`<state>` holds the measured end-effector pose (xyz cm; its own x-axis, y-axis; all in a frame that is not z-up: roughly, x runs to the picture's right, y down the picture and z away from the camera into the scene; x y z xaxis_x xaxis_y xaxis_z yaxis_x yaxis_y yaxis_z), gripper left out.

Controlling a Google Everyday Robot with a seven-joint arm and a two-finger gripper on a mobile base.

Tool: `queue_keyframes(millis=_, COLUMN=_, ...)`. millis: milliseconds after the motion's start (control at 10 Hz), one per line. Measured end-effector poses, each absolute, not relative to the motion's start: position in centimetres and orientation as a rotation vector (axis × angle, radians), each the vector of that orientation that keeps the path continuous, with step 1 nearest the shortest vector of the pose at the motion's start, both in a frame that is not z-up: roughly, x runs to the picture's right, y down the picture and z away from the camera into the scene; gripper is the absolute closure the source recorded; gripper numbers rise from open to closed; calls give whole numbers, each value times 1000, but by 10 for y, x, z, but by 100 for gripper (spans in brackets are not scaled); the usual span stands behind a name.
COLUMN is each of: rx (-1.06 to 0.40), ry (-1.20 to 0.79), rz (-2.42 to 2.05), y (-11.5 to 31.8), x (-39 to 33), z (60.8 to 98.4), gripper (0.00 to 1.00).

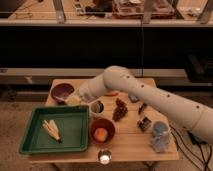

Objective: Place fork in tray

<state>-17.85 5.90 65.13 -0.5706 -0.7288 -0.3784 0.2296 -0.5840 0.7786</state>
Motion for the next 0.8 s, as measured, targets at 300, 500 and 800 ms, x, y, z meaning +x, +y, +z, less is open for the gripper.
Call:
queue_keyframes(millis=300, rx=820, ry=-934, rz=-2221, y=98, x=-205, z=711, gripper=98)
queue_keyframes(millis=500, rx=722, ry=-940, rz=-2210, y=114, x=-211, z=756, gripper=83)
queue_keyframes(millis=800, rx=604, ry=-945, rz=-2182, y=116, x=-224, z=808, gripper=53)
